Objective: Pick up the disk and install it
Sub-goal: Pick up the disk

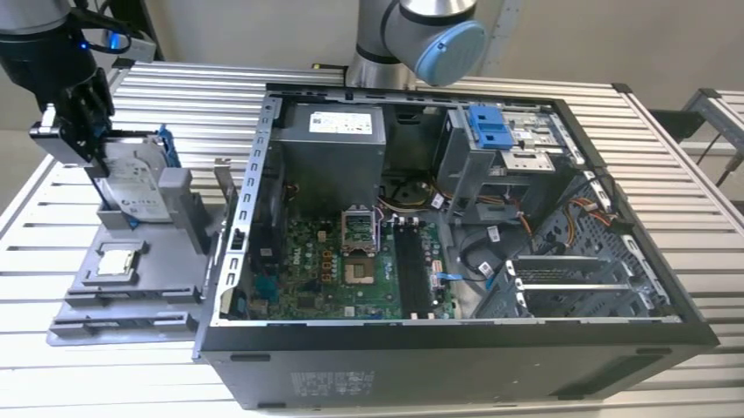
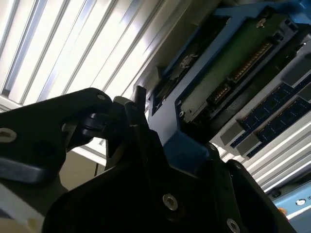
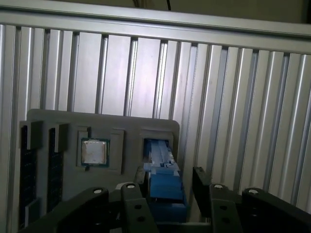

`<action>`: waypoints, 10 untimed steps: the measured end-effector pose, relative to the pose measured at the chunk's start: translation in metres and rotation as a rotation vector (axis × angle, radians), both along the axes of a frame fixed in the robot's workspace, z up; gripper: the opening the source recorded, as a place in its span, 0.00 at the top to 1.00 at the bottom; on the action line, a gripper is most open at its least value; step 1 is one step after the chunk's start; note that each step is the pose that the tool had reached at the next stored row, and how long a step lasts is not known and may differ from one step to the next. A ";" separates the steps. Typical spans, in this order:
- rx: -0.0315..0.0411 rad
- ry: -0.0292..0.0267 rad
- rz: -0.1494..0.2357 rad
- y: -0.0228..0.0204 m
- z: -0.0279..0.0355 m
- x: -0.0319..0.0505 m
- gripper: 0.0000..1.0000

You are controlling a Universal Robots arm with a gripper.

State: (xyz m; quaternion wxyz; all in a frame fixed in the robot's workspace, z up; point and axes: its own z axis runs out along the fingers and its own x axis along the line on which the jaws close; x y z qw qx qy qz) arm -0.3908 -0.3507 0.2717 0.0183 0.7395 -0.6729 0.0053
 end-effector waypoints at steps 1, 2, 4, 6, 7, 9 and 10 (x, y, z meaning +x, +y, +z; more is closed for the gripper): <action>0.0000 -0.0001 0.000 0.0000 0.0000 0.0000 1.00; 0.0001 -0.0001 0.000 0.0000 0.0000 0.0000 1.00; 0.0001 -0.0001 0.000 -0.0001 -0.0001 0.0000 1.00; 0.0000 -0.0001 0.000 -0.0002 -0.0001 0.0000 1.00; 0.0000 -0.0001 0.000 -0.0002 0.0000 0.0000 1.00; 0.0001 -0.0001 0.000 -0.0003 -0.0001 0.0000 1.00; 0.0001 -0.0002 0.000 -0.0003 -0.0001 0.0000 1.00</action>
